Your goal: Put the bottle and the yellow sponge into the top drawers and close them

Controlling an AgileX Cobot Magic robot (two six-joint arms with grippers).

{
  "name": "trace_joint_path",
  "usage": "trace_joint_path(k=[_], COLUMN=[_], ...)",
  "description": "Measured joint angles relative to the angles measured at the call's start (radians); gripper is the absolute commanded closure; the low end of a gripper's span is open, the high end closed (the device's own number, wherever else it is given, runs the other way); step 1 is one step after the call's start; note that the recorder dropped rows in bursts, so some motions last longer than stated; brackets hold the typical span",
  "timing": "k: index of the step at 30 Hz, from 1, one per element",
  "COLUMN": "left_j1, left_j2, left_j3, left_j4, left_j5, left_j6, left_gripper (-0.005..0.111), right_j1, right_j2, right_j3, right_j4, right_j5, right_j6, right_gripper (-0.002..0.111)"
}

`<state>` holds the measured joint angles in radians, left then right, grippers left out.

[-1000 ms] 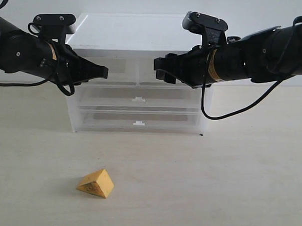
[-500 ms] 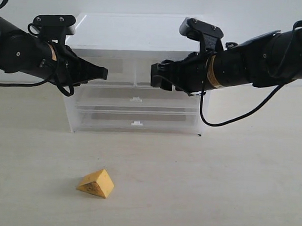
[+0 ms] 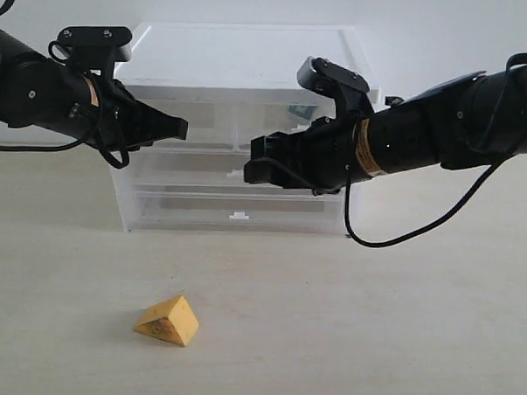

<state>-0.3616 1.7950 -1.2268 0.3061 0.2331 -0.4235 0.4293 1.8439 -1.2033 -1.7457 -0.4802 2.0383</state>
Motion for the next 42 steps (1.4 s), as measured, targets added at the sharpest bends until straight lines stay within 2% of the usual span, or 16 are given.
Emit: trace_joint_path(k=[3,11,19,22,33,42], left_j1=[0.0,0.0,0.0,0.0,0.0,0.0], left_j2=[0.0,0.0,0.0,0.0,-0.043,-0.163], left_j3=[0.0,0.0,0.0,0.0,0.009,0.102], left_j4=[0.0,0.0,0.0,0.0,0.002,-0.071], left_j5=[0.002,0.004,0.019,0.023,0.068,0.046], left_j6=[0.005,0.024,0.03,0.032,0.032,0.036], left_gripper=[0.103,0.103,0.103,0.103,0.103,0.103], right_j1=[0.0,-0.025,-0.221,-0.249,-0.249,-0.249], right_j2=[0.0,-0.043,-0.117,-0.1,-0.071,-0.024], right_j3=[0.0,0.002,0.002,0.002,0.002,-0.034], right_j4=[0.0,-0.002,0.002,0.008,0.098,0.181], right_j5=[-0.055,-0.202,-0.325,-0.325,-0.213,-0.137], right_j6=[0.0,-0.008,0.052,0.057,-0.001,-0.074], right_gripper=[0.107,0.108,0.108,0.108,0.108,0.108])
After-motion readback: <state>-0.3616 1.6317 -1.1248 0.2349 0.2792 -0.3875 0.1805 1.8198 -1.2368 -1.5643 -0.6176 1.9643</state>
